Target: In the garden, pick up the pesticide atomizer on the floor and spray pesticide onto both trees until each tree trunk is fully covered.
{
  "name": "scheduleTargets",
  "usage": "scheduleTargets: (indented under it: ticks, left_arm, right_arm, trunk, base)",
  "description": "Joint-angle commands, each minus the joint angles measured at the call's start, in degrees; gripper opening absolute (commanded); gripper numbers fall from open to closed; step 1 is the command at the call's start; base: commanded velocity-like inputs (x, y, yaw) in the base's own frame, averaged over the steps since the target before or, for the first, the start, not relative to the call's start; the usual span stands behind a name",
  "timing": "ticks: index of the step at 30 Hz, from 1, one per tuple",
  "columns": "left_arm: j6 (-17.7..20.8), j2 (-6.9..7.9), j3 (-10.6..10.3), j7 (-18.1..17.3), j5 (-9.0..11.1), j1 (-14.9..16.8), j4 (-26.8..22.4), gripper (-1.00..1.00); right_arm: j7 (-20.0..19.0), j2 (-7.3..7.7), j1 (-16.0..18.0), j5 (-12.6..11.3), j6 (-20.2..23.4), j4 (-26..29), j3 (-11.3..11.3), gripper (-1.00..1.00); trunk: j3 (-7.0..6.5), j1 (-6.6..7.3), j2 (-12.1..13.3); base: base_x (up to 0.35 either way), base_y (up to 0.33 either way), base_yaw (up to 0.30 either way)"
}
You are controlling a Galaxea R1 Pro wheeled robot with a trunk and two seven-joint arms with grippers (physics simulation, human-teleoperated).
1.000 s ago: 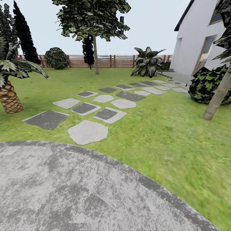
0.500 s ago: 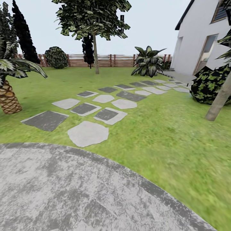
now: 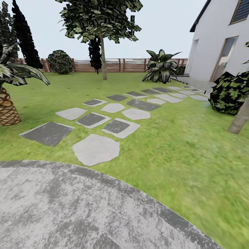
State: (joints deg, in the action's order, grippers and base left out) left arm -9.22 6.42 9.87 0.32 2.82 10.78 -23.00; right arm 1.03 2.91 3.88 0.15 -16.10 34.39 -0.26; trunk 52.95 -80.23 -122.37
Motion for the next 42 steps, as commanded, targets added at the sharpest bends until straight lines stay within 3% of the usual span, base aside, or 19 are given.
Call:
scheduleTargets:
  ticks: [1, 42]
  left_arm:
    - [-0.2, 0.0, 0.0, 0.0, 0.3, 0.0, 0.1, 1.0]
    - [-0.2, 0.0, 0.0, 0.0, 0.3, 0.0, 0.1, 1.0]
  right_arm:
    - [0.1, 0.0, 0.0, 0.0, -0.2, 0.0, 0.0, 1.0]
    - [0.2, 0.08, 0.1, 0.1, -0.2, 0.0, 0.0, 1.0]
  trunk:
    - [0.05, -0.02, 0.0]
    - [0.05, -0.02, 0.0]
  base:
    - [0.334, 0.116, 0.0]
    - [0.334, 0.096, 0.0]
